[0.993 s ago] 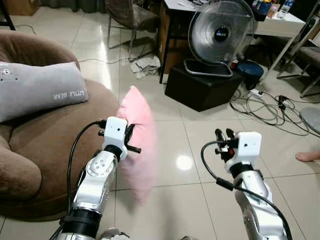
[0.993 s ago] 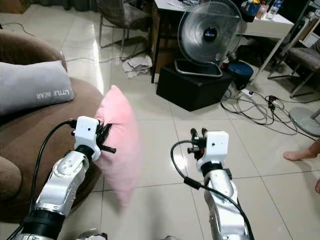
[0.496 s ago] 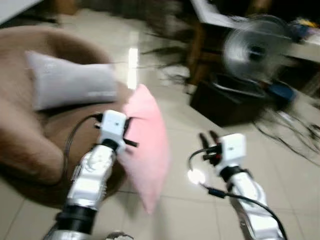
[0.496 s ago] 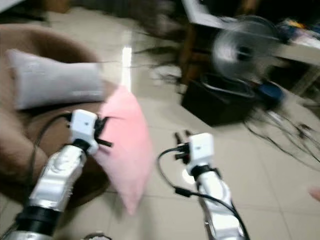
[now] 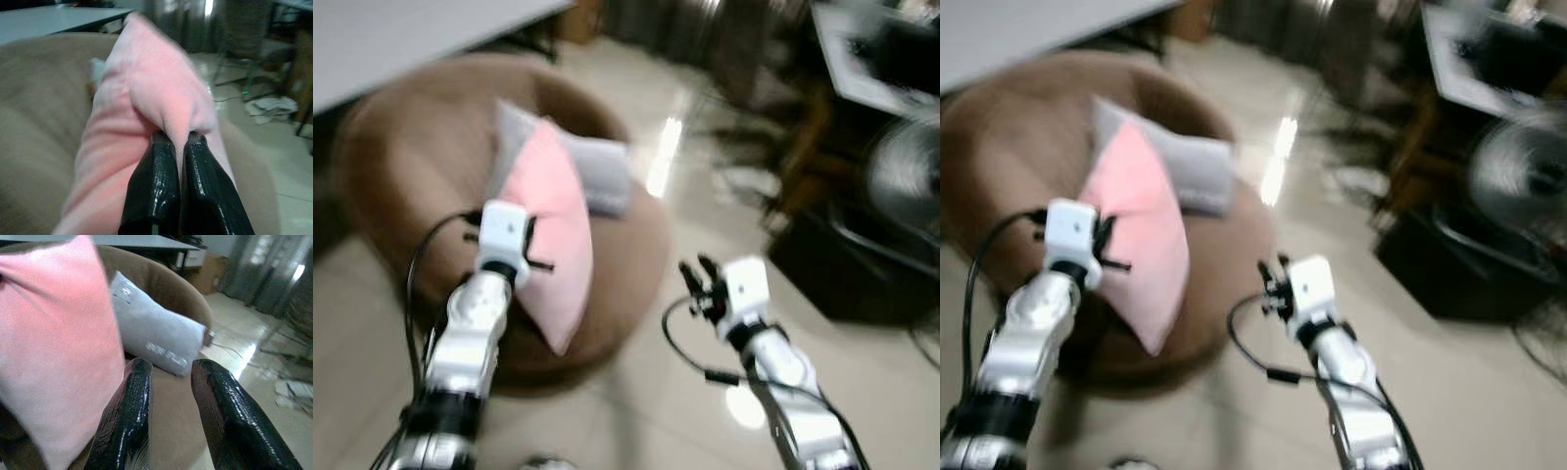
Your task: Move the pillow to the sofa from floor
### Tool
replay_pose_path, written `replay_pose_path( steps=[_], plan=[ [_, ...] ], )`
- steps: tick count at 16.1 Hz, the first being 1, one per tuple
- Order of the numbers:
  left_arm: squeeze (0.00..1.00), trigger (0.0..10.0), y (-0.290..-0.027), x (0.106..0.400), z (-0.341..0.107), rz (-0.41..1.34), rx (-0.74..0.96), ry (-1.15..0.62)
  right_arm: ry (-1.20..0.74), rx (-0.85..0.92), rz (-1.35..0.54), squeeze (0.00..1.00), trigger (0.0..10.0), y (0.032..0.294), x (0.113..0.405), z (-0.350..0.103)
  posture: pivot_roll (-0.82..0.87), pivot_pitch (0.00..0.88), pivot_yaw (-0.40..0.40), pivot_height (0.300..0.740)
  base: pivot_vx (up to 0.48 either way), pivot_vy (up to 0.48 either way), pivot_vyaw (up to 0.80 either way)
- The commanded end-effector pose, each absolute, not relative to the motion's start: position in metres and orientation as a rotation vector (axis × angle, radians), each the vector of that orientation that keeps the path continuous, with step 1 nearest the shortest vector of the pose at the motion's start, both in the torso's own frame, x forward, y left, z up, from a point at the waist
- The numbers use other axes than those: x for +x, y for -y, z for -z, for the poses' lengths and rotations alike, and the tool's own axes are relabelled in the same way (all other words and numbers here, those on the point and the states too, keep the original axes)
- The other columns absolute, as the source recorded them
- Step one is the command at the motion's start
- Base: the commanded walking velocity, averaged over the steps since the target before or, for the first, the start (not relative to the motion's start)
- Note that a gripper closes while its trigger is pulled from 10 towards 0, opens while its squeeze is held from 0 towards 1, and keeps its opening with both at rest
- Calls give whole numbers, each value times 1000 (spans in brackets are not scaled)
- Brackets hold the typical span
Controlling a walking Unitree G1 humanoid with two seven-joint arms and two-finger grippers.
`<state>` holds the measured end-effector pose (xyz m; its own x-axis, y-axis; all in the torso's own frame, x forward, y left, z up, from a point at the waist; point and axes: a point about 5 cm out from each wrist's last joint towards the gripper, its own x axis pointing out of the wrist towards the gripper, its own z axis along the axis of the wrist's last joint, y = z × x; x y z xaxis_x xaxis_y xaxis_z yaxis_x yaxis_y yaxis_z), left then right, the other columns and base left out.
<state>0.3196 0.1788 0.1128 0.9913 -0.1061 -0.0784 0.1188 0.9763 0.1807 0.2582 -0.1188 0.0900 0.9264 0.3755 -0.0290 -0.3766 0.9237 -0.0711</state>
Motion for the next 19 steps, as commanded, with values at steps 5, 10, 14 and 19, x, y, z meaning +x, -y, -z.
replay_pose_path(
  steps=[5, 10, 14, 19],
  plan=[
    [0, 10000, -117, 356, -136, 312, 176, -3, -52, -79, -293, 0, 10000, 143, 258, -82, 90, 7, -124, 740, 0, 0, 85],
    [0, 10000, -68, 371, -144, 465, 217, -4, -36, -50, -279, 0, 10000, 141, 248, -83, 49, 23, -71, 740, 0, 0, 0],
    [0, 10000, -78, 371, -148, 450, 163, 50, -46, -16, -166, 0, 10000, 148, 241, -80, 34, 44, -18, 740, 0, 0, 0],
    [0, 10000, -97, 372, -150, 383, 139, 72, 11, -25, -129, 0, 10000, 146, 239, -92, 21, 72, -10, 740, 378, 0, 117]
  ],
)
